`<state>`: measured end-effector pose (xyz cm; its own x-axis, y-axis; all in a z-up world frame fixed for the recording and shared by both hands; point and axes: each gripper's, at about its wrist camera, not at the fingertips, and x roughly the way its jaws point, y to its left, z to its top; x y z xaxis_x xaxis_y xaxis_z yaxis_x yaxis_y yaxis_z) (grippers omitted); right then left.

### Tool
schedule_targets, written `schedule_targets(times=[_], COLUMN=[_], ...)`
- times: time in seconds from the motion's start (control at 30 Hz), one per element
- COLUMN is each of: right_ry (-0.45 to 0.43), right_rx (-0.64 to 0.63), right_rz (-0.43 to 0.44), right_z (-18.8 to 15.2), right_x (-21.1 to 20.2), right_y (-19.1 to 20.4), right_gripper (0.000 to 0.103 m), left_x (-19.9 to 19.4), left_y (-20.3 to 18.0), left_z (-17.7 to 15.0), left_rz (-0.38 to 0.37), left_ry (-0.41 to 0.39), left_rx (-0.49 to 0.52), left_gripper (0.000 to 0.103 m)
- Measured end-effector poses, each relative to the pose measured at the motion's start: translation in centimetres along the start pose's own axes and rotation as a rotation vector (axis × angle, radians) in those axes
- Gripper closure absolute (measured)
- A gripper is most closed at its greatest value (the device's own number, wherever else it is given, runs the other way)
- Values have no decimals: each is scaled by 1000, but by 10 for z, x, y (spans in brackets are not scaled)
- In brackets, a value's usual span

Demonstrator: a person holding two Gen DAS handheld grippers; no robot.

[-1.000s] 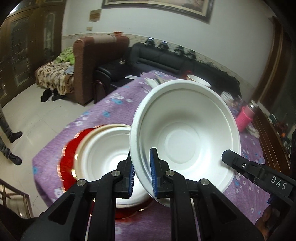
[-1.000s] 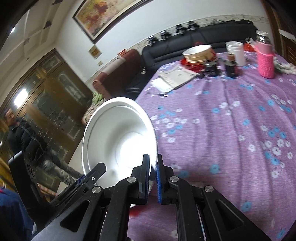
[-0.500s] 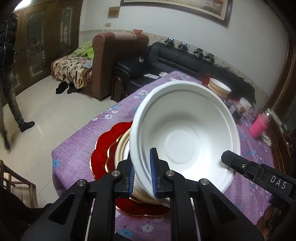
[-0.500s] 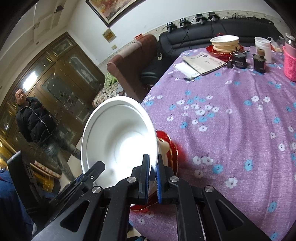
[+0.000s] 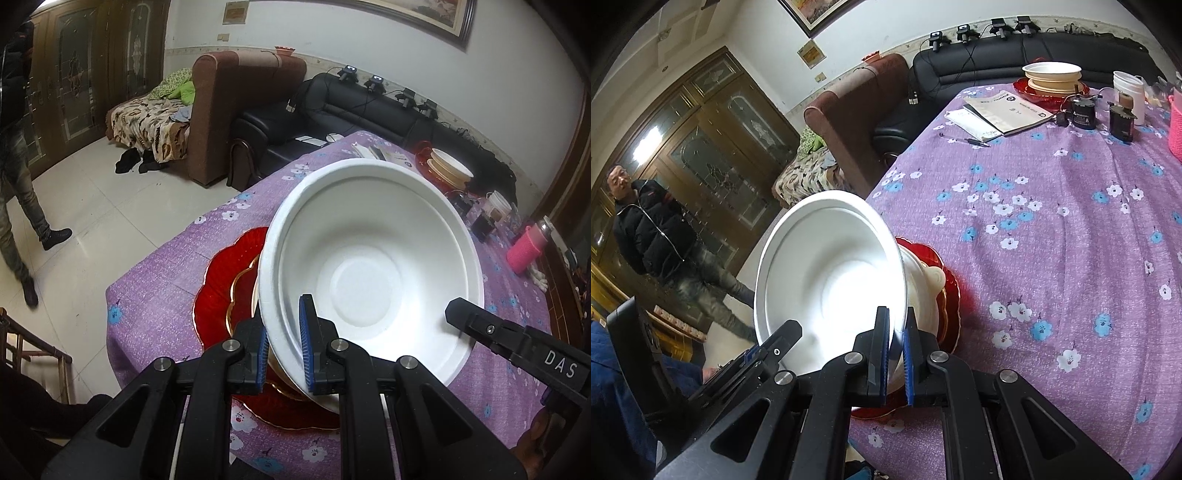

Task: Organize plates and bowls
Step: 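Lower the white foam bowl into the bowls stacked on the red plates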

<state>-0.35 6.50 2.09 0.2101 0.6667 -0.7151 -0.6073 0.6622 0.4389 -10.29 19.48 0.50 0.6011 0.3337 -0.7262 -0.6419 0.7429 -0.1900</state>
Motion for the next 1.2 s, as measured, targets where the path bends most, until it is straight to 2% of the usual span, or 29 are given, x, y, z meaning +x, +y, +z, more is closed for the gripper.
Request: schedule_targets(times=[1.2], right_ry=[56], right_rx=[11], right_rz=[-17], right_z=[-3], right_x=[21], right_y=[-3], right_gripper=[95], left_x=[8], left_y=[0], left_z=[-2], left_rz=[32], left_ry=[46], left_rx=[-18], left_gripper=[90])
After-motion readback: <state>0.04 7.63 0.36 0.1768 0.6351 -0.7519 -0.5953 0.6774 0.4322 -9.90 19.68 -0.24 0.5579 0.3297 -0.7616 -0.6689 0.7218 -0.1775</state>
